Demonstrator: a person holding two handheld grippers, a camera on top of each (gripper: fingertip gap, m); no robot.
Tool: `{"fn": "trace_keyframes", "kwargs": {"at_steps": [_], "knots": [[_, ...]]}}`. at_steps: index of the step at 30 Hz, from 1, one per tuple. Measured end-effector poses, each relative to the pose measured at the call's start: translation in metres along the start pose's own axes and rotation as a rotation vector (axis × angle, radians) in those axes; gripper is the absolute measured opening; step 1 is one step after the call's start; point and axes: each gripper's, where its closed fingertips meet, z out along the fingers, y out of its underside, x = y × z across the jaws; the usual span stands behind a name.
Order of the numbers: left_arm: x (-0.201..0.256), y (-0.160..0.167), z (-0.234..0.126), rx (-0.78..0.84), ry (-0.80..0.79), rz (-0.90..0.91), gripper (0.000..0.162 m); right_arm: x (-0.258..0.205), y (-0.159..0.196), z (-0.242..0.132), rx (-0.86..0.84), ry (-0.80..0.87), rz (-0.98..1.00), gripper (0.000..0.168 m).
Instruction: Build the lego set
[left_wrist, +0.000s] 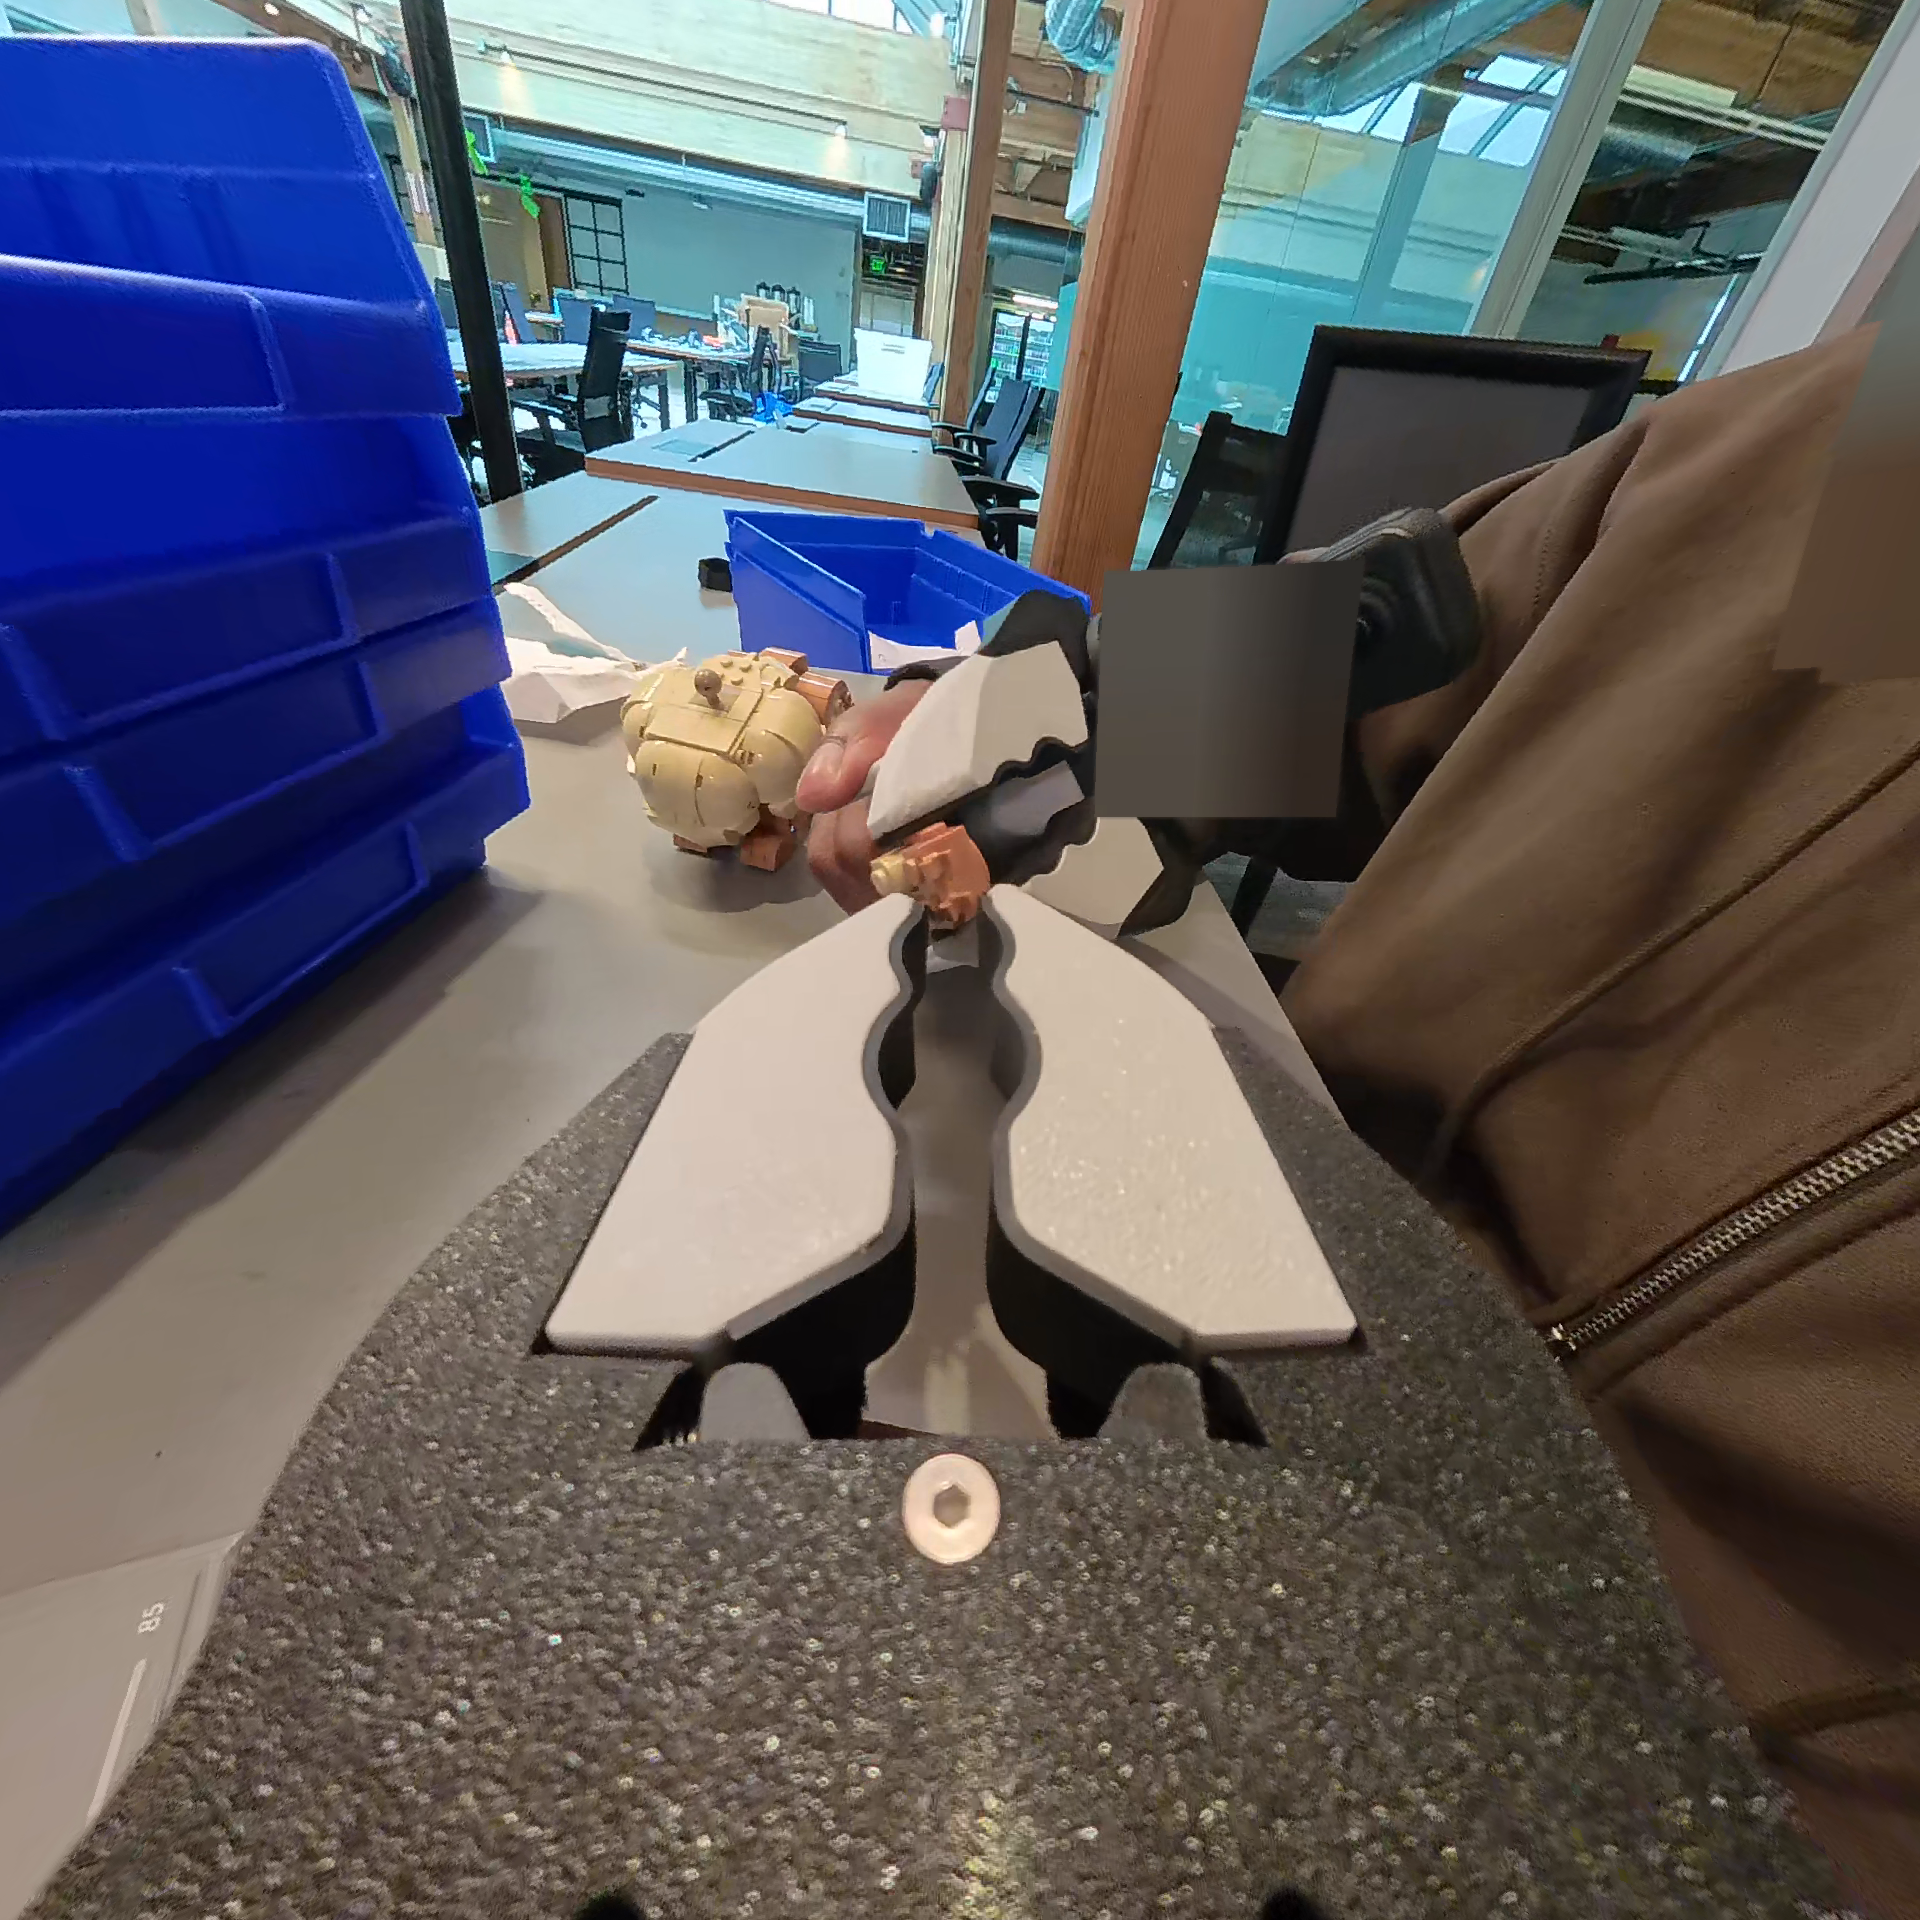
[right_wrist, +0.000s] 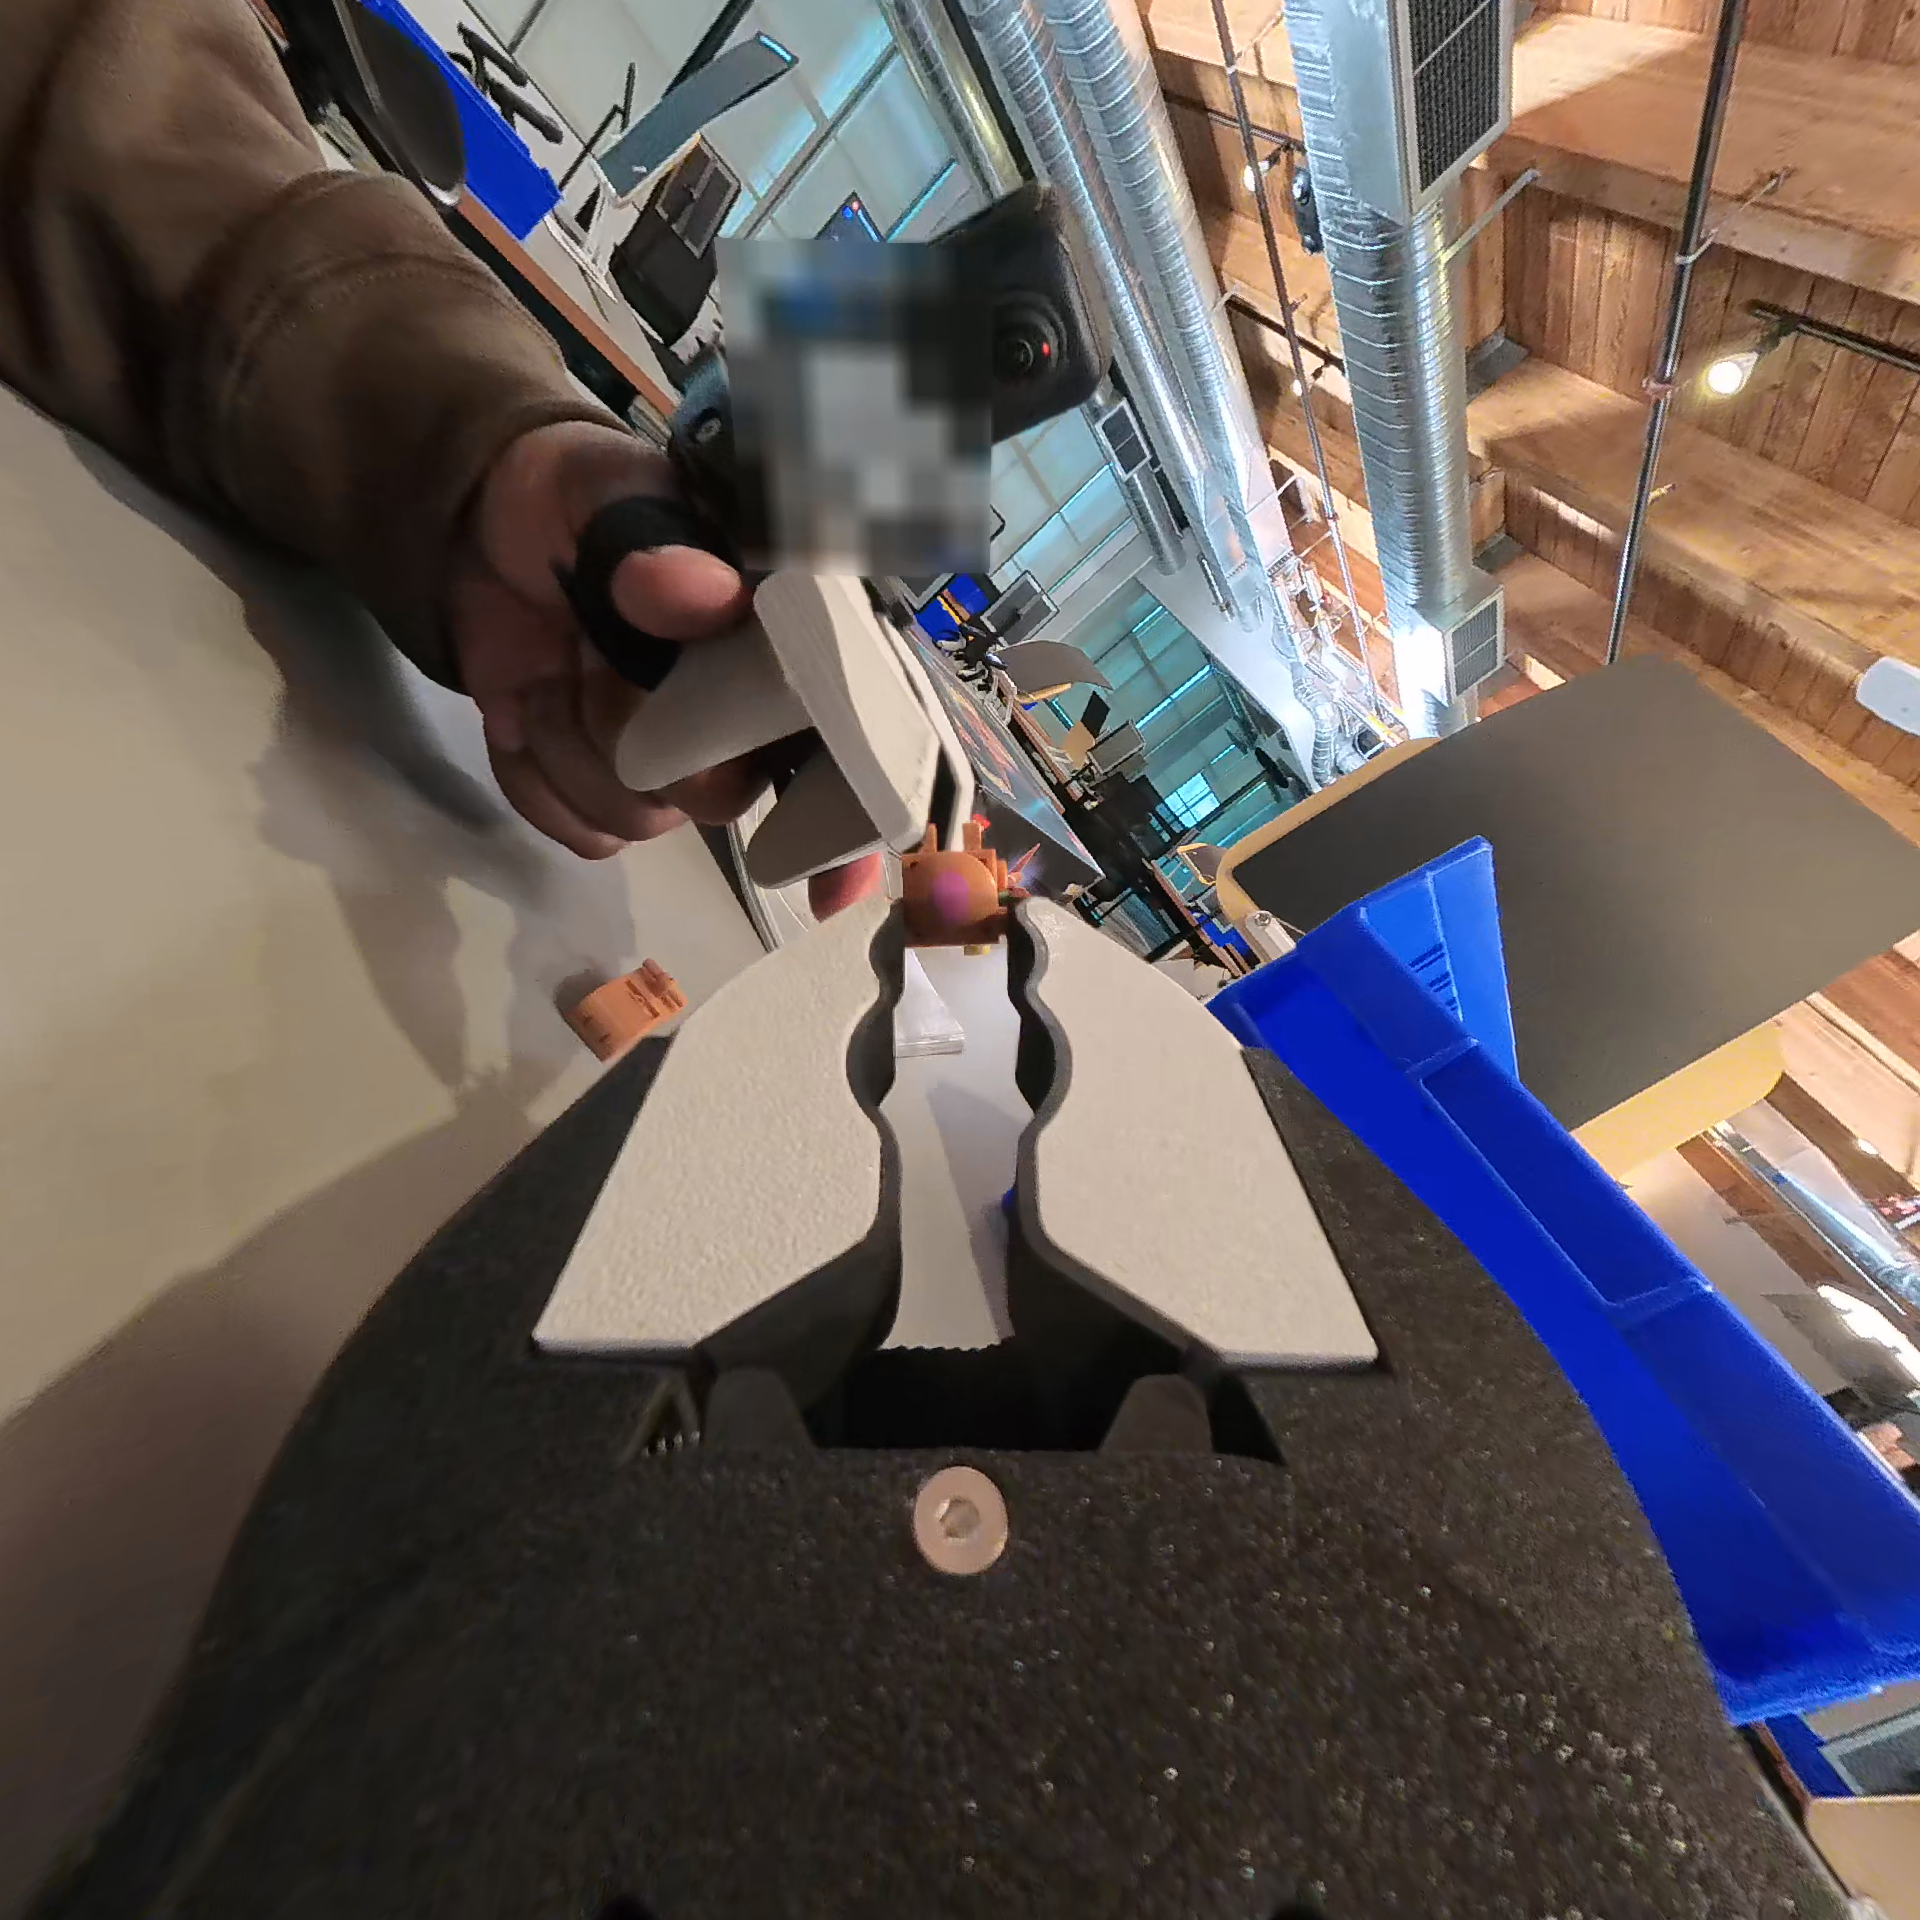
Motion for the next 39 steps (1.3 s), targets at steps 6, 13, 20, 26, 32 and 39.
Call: {"fn": "trace_keyframes", "kwargs": {"at_steps": [6,13,20,26,32,39], "knots": [[-0.005,0.003,0.0,-0.019,-0.032,0.007,0.008,0.0,0.005,0.002,-0.029,0.006,-0.028,0.018],[-0.016,0.003,0.001,-0.032,-0.144,0.002,0.005,0.005,0.018,0.006,-0.141,0.105,-0.2,0.021],[-0.026,0.004,0.002,-0.078,-0.301,0.106,0.005,0.01,0.025,0.007,-0.23,0.172,-0.3,0.023],[-0.028,0.005,0.004,-0.112,-0.396,0.187,0.005,0.014,0.028,0.008,-0.27,0.206,-0.328,0.022],[-0.031,0.007,0.006,-0.143,-0.466,0.226,0.005,0.014,0.031,0.01,-0.314,0.224,-0.367,0.021],[-0.032,0.007,0.006,-0.154,-0.491,0.285,0.006,0.016,0.03,0.009,-0.311,0.228,-0.359,0.019]]}}
